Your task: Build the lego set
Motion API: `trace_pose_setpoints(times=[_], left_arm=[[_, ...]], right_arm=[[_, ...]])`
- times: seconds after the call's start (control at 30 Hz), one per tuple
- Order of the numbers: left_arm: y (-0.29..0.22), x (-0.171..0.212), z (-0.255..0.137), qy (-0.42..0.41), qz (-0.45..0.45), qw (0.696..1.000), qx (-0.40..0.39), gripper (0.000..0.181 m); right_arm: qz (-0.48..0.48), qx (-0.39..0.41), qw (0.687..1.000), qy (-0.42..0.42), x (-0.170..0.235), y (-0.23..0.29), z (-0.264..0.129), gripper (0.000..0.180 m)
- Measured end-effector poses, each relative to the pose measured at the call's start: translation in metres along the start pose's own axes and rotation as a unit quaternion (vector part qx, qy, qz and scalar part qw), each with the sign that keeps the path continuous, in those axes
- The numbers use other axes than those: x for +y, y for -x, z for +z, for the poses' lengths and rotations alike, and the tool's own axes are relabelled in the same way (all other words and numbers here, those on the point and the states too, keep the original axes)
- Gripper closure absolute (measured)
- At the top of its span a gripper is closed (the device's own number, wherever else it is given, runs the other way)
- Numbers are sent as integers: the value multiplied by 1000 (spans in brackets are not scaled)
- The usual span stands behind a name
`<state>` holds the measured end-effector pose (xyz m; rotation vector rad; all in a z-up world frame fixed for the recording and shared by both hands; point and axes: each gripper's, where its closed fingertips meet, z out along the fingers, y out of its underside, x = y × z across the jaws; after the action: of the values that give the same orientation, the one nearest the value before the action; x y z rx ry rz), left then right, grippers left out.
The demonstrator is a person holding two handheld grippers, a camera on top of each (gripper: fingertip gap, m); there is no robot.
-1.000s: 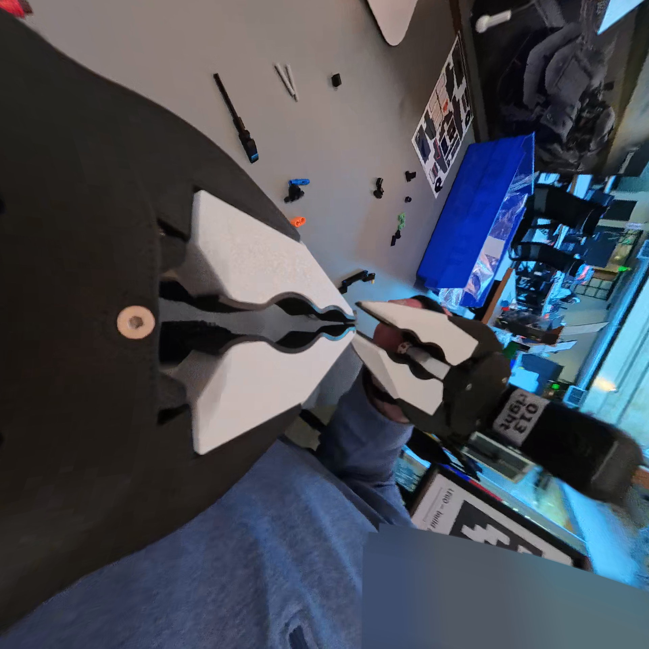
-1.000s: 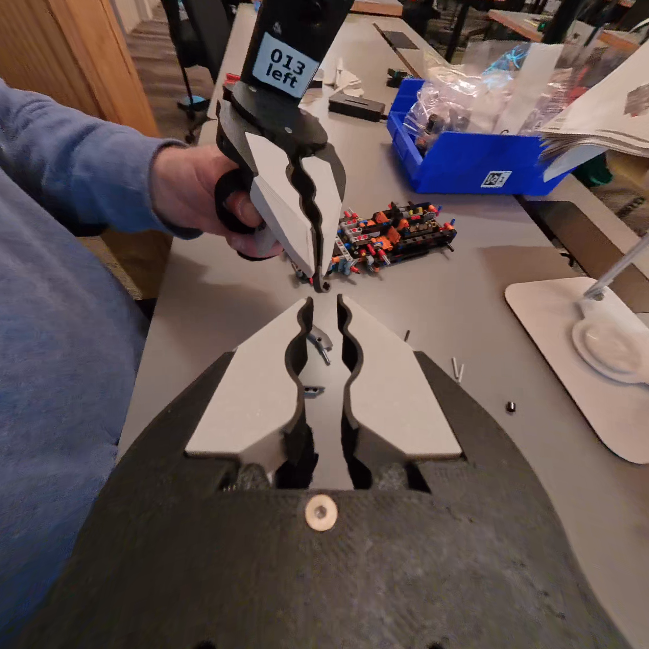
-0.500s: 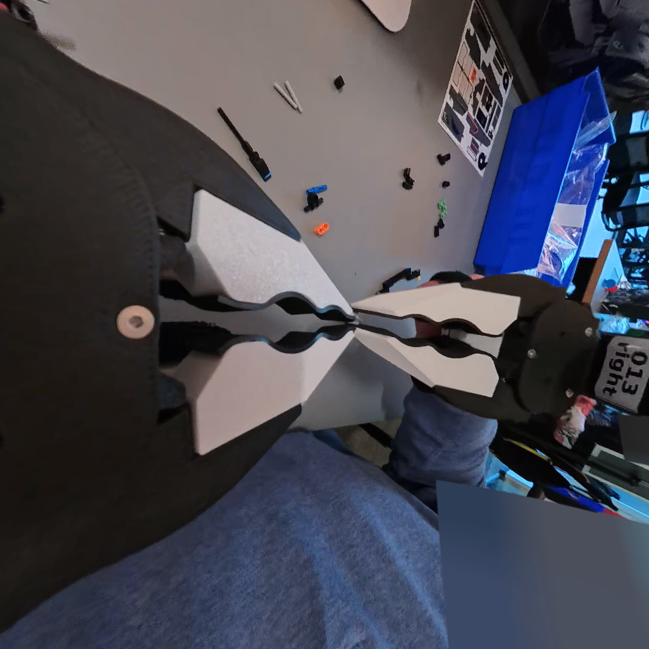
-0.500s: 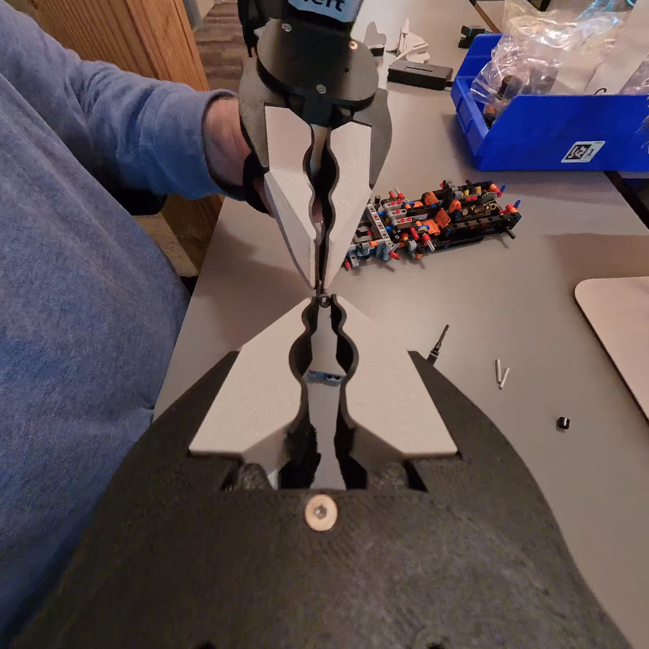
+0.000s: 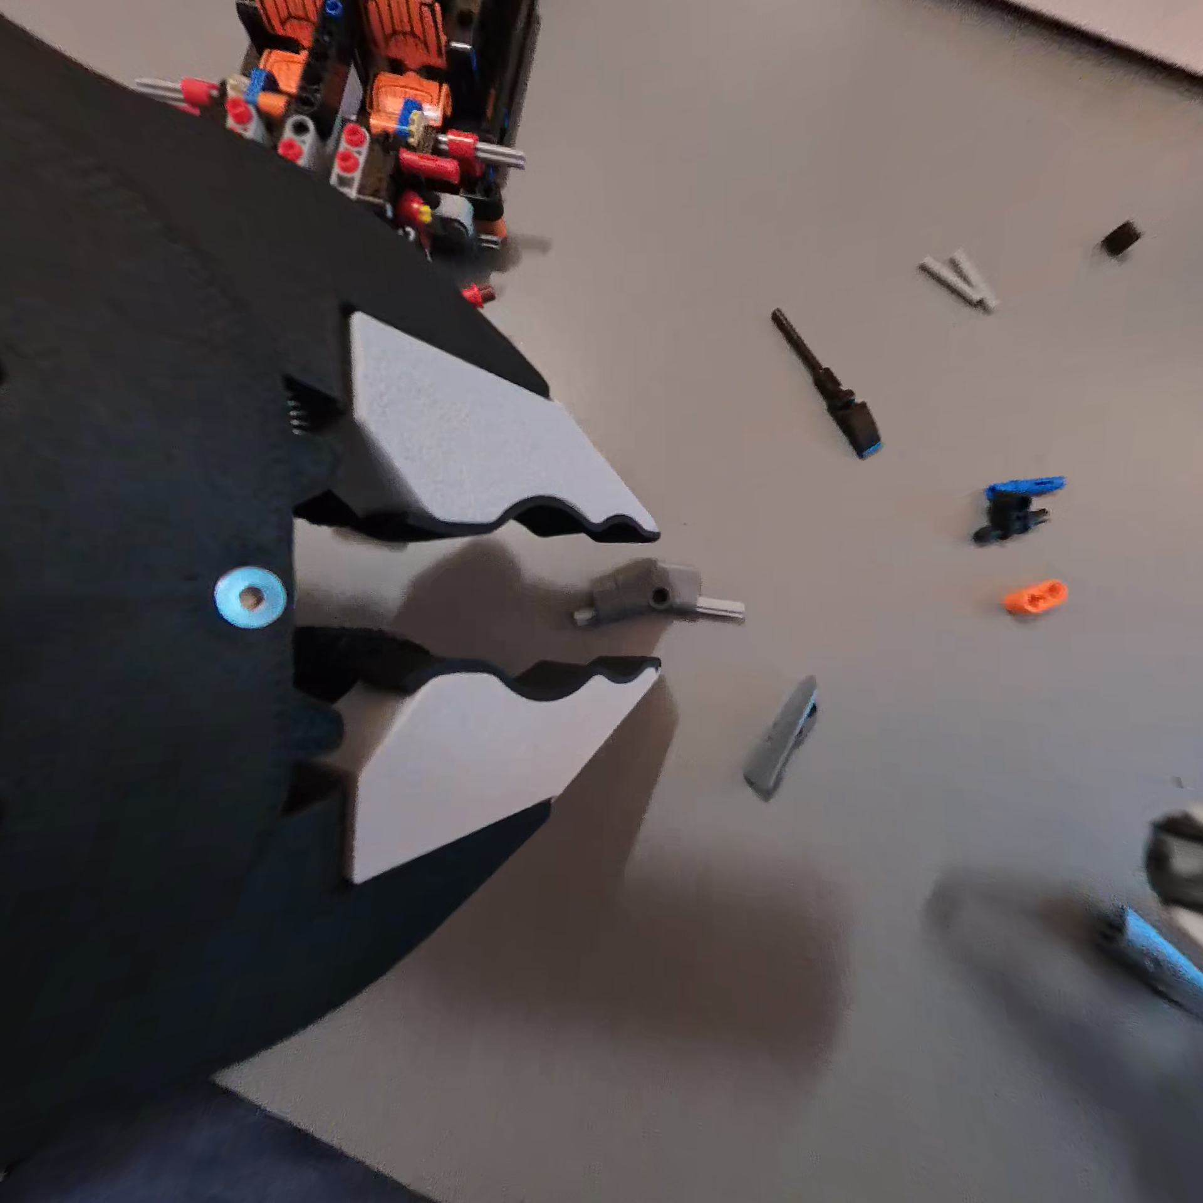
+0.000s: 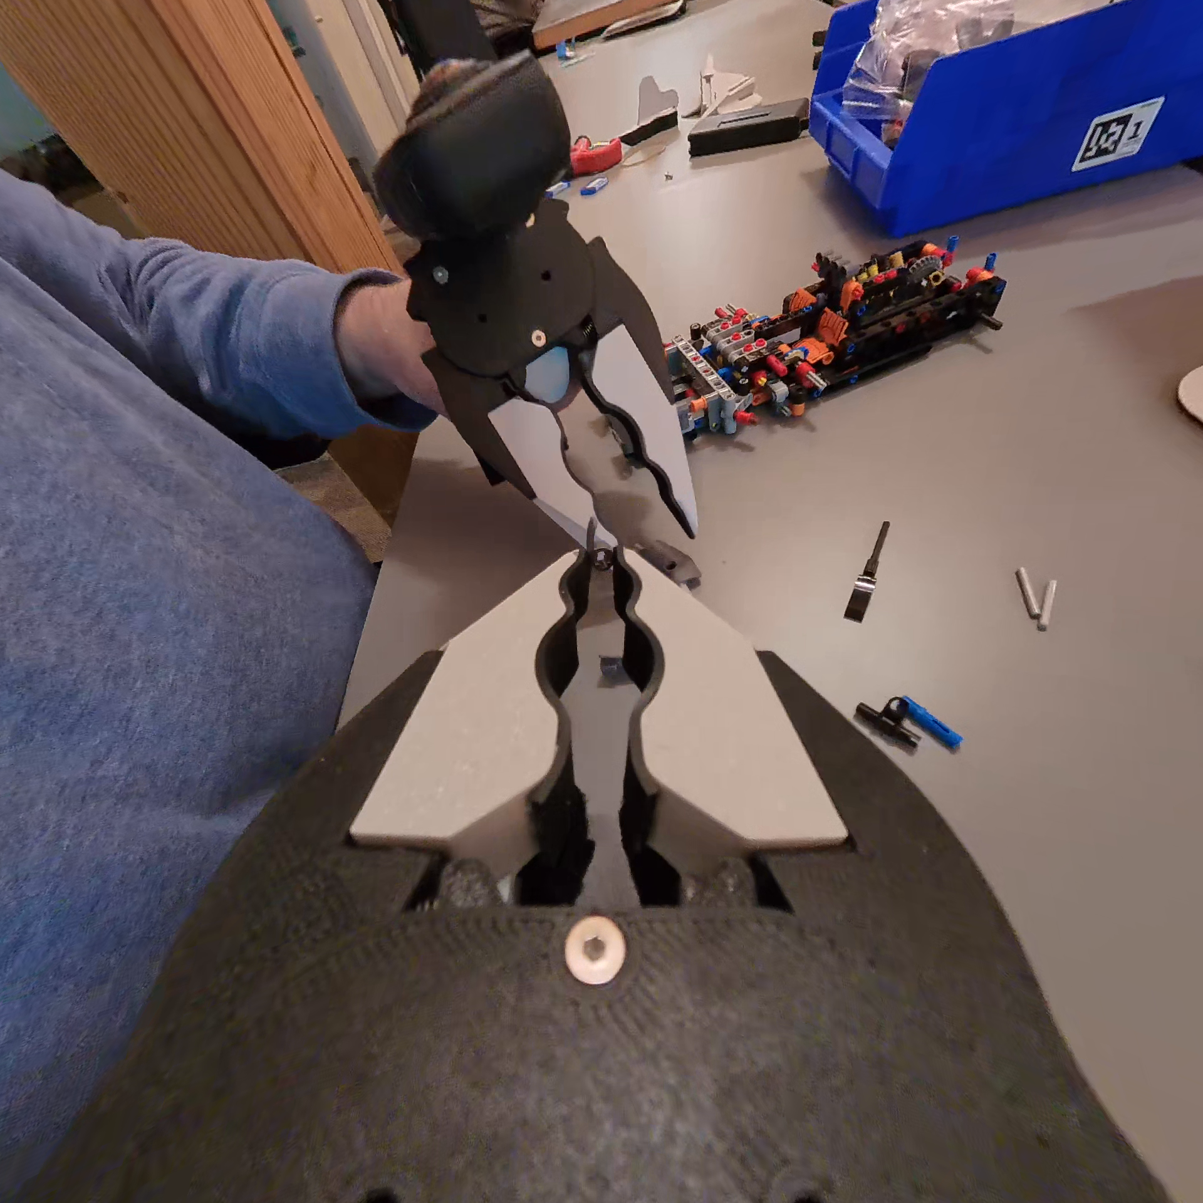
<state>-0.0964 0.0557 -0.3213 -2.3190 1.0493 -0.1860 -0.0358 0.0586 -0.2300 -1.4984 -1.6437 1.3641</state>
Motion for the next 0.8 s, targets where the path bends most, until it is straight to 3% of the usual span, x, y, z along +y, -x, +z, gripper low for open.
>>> trace_pose_setpoints(times=[0.07,0.2,0.4,0.8], left_arm=[[4,6,6,18,-8,1000,-12,149],[-2,2,11,5,-25,1000,11,167],[3,-2,12,-11,-22,999,-24,167],[23,-94,-45,-148,70,966,-201,167]], right_arm=[[8,-1,1000,-4,2,-1,0,175],[24,-3,1000,-8,7,-5,1,175],[60,1,998,-20,12,-14,3,175],[209,-32,958,-192,-26,-39,-12,175]])
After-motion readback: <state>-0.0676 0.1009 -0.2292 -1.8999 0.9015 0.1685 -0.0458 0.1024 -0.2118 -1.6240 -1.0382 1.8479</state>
